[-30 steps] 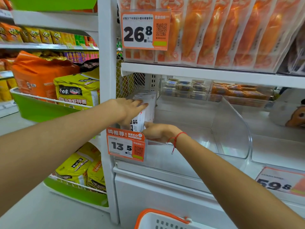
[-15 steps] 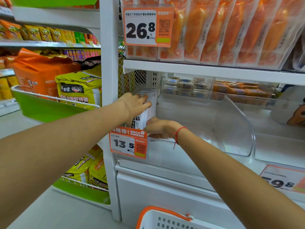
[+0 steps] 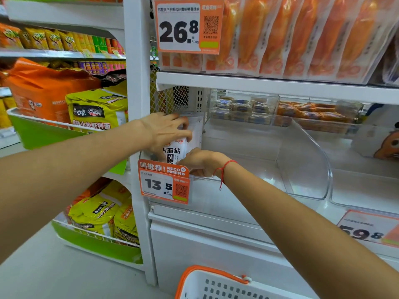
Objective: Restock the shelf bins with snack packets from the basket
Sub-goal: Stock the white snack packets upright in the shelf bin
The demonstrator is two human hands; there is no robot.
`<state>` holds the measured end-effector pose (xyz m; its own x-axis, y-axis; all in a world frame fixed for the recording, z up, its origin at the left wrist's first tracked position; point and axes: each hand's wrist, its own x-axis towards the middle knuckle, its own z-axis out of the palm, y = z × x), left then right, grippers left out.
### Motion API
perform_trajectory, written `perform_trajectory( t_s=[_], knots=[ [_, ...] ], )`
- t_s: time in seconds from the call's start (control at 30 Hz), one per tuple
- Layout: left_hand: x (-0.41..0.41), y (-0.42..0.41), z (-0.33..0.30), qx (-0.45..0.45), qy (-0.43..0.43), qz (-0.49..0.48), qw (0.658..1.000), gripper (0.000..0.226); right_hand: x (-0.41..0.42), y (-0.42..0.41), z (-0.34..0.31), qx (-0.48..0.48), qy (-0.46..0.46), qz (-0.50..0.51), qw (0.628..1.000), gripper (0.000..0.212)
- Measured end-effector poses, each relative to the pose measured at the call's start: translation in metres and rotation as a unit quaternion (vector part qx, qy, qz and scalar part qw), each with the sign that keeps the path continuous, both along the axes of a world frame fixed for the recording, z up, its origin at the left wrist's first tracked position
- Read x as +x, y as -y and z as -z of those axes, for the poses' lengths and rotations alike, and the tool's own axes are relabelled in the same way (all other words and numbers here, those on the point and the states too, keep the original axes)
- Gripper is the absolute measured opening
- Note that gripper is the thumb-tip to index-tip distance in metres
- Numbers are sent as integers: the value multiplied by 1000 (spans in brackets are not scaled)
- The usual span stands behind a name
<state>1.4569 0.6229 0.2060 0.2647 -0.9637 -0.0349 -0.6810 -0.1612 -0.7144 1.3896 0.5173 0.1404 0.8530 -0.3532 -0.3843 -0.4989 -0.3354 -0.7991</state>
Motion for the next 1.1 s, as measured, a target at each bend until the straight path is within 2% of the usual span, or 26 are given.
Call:
perform_trajectory(
  t_s=[0.1,0.2,0.3,0.43,0.53,0.63,0.7,0.77,0.87,0.97,1.03,1.1],
  knots=[
    [2,4,9,15,28,-35,999,94,1,-2,-1,-23,-25,-16,999,38],
    [1,9,14,12,34,-49,998,93,-7,0,-6,-18,-51,-40,998,37],
    [-4,9,12,-8,-1,-61,998,92,-26,2,-14,10,-51,-65,997,33],
    [-13,9,6,-29,-56,-116,991,107,-46,8,-17,-74,-16,-49,996,59],
    [-24,4,1,-56,-63,-128,988,98,-57,12,-19,-165,53,-21,985,51],
    [-39,-6,-6,-110,-58,-114,986,77,-80,14,-24,-273,152,3,950,30],
    [-53,-13,-11,-175,-85,-99,976,65,-101,10,-28,-315,221,36,922,17],
    [-70,-18,-15,-265,-160,-76,948,55,-126,1,-31,-333,276,73,899,7],
    [-104,-26,-14,-381,-336,-59,860,40,-167,-9,-30,-331,302,102,888,12],
    [-142,-32,0,-396,-438,-50,806,27,-208,-12,-15,-283,246,83,923,13],
    [-167,-33,21,-384,-482,-57,786,23,-234,-12,3,-201,169,70,962,12],
    [-191,-34,53,-376,-519,-76,764,20,-260,-13,25,-125,97,76,985,13]
  ],
)
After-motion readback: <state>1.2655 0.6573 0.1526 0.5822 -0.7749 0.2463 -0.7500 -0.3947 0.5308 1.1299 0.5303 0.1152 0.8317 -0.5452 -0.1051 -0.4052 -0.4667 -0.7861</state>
